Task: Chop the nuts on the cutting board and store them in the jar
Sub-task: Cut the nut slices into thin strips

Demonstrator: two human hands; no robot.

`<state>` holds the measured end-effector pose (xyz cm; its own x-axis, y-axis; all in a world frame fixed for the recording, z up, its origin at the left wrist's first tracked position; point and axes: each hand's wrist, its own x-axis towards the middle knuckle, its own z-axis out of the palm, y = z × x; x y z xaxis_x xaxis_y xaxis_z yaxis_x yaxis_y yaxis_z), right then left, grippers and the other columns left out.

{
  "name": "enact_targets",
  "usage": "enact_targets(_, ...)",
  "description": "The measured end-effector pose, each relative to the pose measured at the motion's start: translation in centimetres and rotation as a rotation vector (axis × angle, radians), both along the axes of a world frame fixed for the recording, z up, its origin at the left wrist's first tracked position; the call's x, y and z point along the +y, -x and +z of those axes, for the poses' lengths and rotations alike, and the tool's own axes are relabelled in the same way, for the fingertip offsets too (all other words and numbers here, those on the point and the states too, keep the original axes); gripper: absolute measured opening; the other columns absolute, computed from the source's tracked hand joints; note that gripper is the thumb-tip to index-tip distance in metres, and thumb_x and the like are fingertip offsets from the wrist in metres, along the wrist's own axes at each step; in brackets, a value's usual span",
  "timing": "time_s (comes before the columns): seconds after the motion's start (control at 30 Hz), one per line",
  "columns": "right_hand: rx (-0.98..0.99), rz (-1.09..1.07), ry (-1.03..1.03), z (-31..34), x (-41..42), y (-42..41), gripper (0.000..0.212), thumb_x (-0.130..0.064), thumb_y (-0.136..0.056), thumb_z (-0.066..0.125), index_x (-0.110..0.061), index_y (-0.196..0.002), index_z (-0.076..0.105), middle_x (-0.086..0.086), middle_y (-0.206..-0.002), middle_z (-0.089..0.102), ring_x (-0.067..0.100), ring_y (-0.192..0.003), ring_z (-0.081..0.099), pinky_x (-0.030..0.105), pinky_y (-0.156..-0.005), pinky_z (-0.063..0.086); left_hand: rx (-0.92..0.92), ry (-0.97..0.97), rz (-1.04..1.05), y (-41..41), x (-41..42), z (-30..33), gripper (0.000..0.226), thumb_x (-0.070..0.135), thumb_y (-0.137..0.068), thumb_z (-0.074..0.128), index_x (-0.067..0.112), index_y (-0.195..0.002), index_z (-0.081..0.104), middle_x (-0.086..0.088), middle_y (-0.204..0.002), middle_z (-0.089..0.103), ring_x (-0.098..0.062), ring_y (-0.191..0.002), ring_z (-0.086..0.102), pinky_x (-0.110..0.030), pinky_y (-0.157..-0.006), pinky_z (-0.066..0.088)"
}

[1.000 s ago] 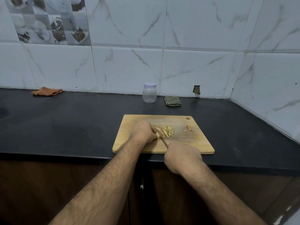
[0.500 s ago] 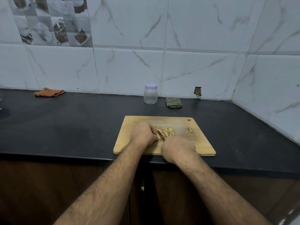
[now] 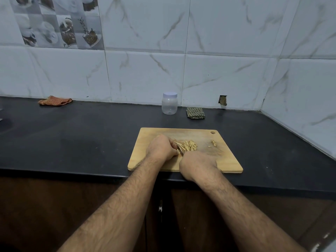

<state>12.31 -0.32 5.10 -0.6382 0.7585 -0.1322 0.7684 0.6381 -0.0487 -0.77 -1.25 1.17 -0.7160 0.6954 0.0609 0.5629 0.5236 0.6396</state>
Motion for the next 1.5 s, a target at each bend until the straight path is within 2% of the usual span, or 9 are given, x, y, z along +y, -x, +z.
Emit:
enact_targets(0.43,-0.031,0.01,0.018,0.2,-0.2,-0.1,0.031,-0.016,-0.097,0.051,-0.013,-0.127,0.06,0.007,-0.129,0.06,0.024,-0.114,0.058,0.034,-0.077,0.041,-0.007,-0.007,0.004,0.3,0.0,-0.2,0.009,0.022,-0.079,0.077,0.029,-0.086,0.078,0.017,-0.099,0.072,-0.005,-0.092,0.062,-0.023,-0.071,0.046)
enact_targets(0.63,-0.013,0.003,0.037,-0.4,-0.4,-1.8,0.029,-0.016,-0.093,0.056,-0.013,-0.121,0.061,0.004,-0.115,0.063,0.022,-0.09,0.054,0.034,-0.073,0.044,-0.006,0.002,0.004,0.2,0.0,-0.3,0.012,0.024,-0.081,0.076,0.031,-0.091,0.078,0.02,-0.102,0.071,-0.004,-0.091,0.06,-0.023,-0.073,0.046)
enact_targets(0.8,-0.009,-0.016,0.07,-0.8,-0.7,-2.9,0.026,-0.019,-0.095,0.051,-0.018,-0.12,0.06,0.002,-0.111,0.063,0.022,-0.088,0.052,0.036,-0.073,0.041,-0.009,0.014,0.007,0.1,-0.1,-0.1,0.012,0.025,-0.082,0.075,0.031,-0.092,0.078,0.019,-0.103,0.071,-0.005,-0.093,0.061,-0.023,-0.073,0.045)
enact_targets(0.93,0.003,-0.025,0.067,-0.5,-0.4,-2.7,0.026,-0.018,-0.095,0.051,-0.017,-0.119,0.062,0.001,-0.102,0.059,0.021,-0.087,0.052,0.035,-0.072,0.043,0.006,0.007,0.008,0.1,-0.1,-0.3,0.007,0.025,-0.081,0.075,0.032,-0.084,0.077,0.018,-0.099,0.07,-0.005,-0.09,0.061,-0.024,-0.071,0.047)
enact_targets(1.07,0.01,-0.027,0.041,-0.2,0.0,-2.2,0.028,-0.017,-0.096,0.052,-0.014,-0.121,0.061,0.005,-0.117,0.063,0.023,-0.094,0.057,0.034,-0.073,0.045,0.014,-0.013,0.02,-0.1,-0.2,-0.3,0.016,0.026,-0.08,0.077,0.03,-0.067,0.068,0.016,-0.092,0.07,-0.006,-0.089,0.062,-0.024,-0.068,0.046)
enact_targets(1.17,0.011,-0.031,0.037,0.0,0.2,-1.9,0.03,-0.015,-0.096,0.049,-0.014,-0.124,0.06,0.006,-0.123,0.062,0.024,-0.105,0.059,0.033,-0.076,0.045,-0.002,-0.025,0.027,-0.2,-0.3,-0.2,0.022,0.024,-0.08,0.077,0.025,-0.063,0.063,0.015,-0.084,0.068,-0.005,-0.082,0.061,-0.023,-0.059,0.04)
enact_targets(1.3,0.014,-0.016,0.022,0.0,0.1,-1.3,0.027,-0.015,-0.096,0.048,-0.014,-0.119,0.063,0.005,-0.117,0.064,0.023,-0.089,0.053,0.032,-0.074,0.043,-0.021,-0.02,0.035,-0.2,-0.3,-0.2,0.031,0.023,-0.081,0.078,0.022,-0.056,0.059,0.013,-0.073,0.065,-0.005,-0.072,0.057,-0.023,-0.052,0.035)
enact_targets(1.4,0.005,-0.001,0.011,-0.1,0.0,-0.7,0.027,-0.014,-0.096,0.049,-0.014,-0.119,0.064,0.005,-0.118,0.064,0.022,-0.09,0.054,0.032,-0.073,0.042,-0.028,-0.013,0.034,-0.1,-0.2,-0.3,0.027,0.023,-0.08,0.077,0.022,-0.058,0.062,0.012,-0.077,0.068,-0.008,-0.077,0.061,-0.023,-0.054,0.037)
enact_targets(1.5,-0.004,0.005,0.004,-0.1,-0.1,-0.4,0.027,-0.013,-0.096,0.05,-0.014,-0.119,0.064,0.006,-0.121,0.064,0.024,-0.103,0.059,0.032,-0.074,0.042,-0.035,-0.006,0.043,0.0,-0.1,-0.2,0.019,0.025,-0.08,0.077,0.023,-0.064,0.067,0.011,-0.081,0.07,-0.011,-0.082,0.063,-0.024,-0.056,0.039)
